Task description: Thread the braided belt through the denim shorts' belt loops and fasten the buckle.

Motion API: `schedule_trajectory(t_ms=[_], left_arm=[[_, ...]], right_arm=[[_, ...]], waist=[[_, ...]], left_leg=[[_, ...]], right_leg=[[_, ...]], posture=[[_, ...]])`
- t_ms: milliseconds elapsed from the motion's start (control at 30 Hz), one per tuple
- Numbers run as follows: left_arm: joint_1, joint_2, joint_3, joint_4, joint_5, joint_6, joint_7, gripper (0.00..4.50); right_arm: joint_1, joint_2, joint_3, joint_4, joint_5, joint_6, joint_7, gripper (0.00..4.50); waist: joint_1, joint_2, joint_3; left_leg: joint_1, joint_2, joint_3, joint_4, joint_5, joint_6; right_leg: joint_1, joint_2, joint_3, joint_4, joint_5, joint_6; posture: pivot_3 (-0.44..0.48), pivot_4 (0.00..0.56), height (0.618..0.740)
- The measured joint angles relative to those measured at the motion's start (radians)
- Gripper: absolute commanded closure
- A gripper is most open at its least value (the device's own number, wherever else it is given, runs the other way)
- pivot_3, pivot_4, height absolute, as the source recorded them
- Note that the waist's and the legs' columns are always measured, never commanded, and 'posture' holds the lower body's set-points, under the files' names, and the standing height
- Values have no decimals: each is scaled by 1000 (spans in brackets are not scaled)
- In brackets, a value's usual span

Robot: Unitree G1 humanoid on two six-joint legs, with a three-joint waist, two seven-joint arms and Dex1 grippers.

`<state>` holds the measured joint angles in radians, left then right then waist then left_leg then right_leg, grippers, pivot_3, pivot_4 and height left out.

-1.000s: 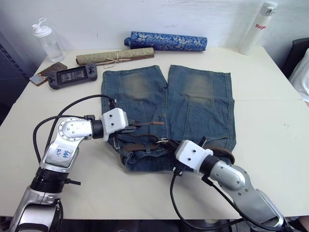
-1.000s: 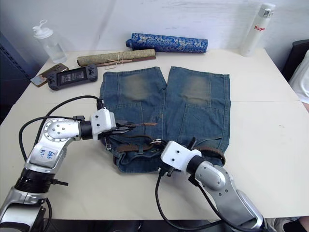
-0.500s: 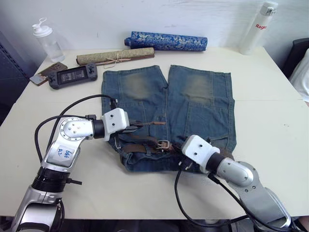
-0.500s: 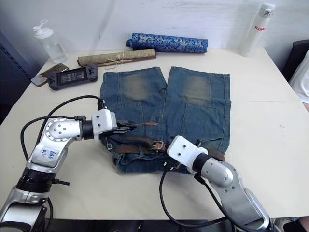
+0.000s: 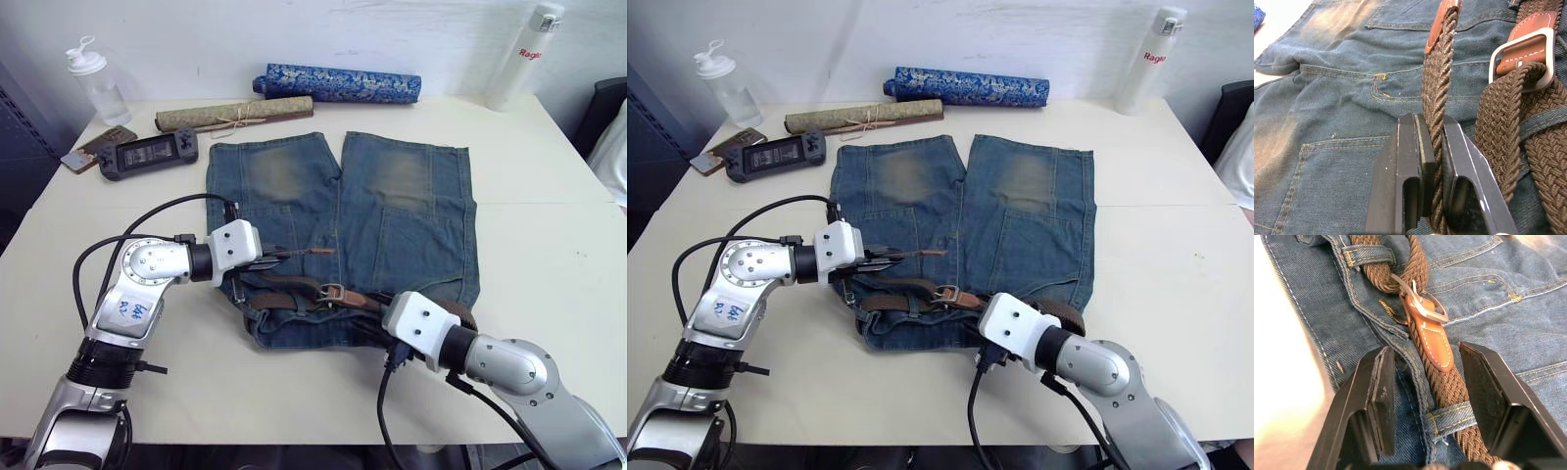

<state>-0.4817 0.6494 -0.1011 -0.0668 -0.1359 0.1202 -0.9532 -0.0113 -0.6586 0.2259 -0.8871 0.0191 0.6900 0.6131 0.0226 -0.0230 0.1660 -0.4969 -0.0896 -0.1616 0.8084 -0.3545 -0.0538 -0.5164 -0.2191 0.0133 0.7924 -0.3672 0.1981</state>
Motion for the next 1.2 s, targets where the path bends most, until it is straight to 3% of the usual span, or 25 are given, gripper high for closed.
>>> schedule_trajectory(t_ms=[567, 633, 667, 700, 733, 833, 1200], left_arm=[[-11, -4, 0, 0, 1, 1, 1, 4500], [-11, -4, 0, 0, 2, 1, 1, 4500], [-11, -4, 0, 0, 2, 1, 1, 4500], [-11, -4, 0, 0, 2, 1, 0, 4500], [-11, -4, -1, 0, 3, 1, 0, 4500], [-12, -1, -11, 3, 9, 1, -11, 4500], [-65, 26, -36, 47, 45, -9, -57, 4500]], right_arm=[[-96, 46, 137, 111, -161, -32, -79, 2208], [-107, 58, 149, 114, -169, -29, -82, 2775], [-110, 61, 152, 115, -170, -27, -82, 2850], [-112, 62, 155, 116, -172, -26, -82, 3386], [-117, 66, 161, 119, -176, -23, -83, 3499], [-161, 72, 170, 140, -194, -10, -78, 4497], [-296, 51, 251, 203, -278, -55, -24, 4495]], waist=[[-2, 0, 0], [-2, 0, 0], [-2, 0, 0], [-2, 0, 0], [-2, 0, 0], [-3, 0, 0], [-19, 0, 0]], left_leg=[[0, 0, 0, 0, 0, 0], [0, 0, 0, 0, 0, 0], [0, 0, 0, 0, 0, 0], [0, 0, 0, 0, 0, 0], [0, 0, 0, 0, 0, 0], [0, 0, 0, 1, 0, 0], [-1, 0, -1, 0, 0, -1]], right_leg=[[0, 0, 0, 0, 0, 0], [0, 0, 0, 0, 0, 0], [0, 0, 0, 0, 0, 0], [0, 0, 0, 0, 0, 0], [0, 0, 0, 0, 0, 0], [0, 0, 0, 1, 0, 0], [-1, 0, -1, 1, 0, 0]], posture=[[0, 150, 637], [0, 150, 637], [0, 150, 637], [0, 150, 637], [0, 150, 637], [0, 150, 637], [0, 150, 637]])
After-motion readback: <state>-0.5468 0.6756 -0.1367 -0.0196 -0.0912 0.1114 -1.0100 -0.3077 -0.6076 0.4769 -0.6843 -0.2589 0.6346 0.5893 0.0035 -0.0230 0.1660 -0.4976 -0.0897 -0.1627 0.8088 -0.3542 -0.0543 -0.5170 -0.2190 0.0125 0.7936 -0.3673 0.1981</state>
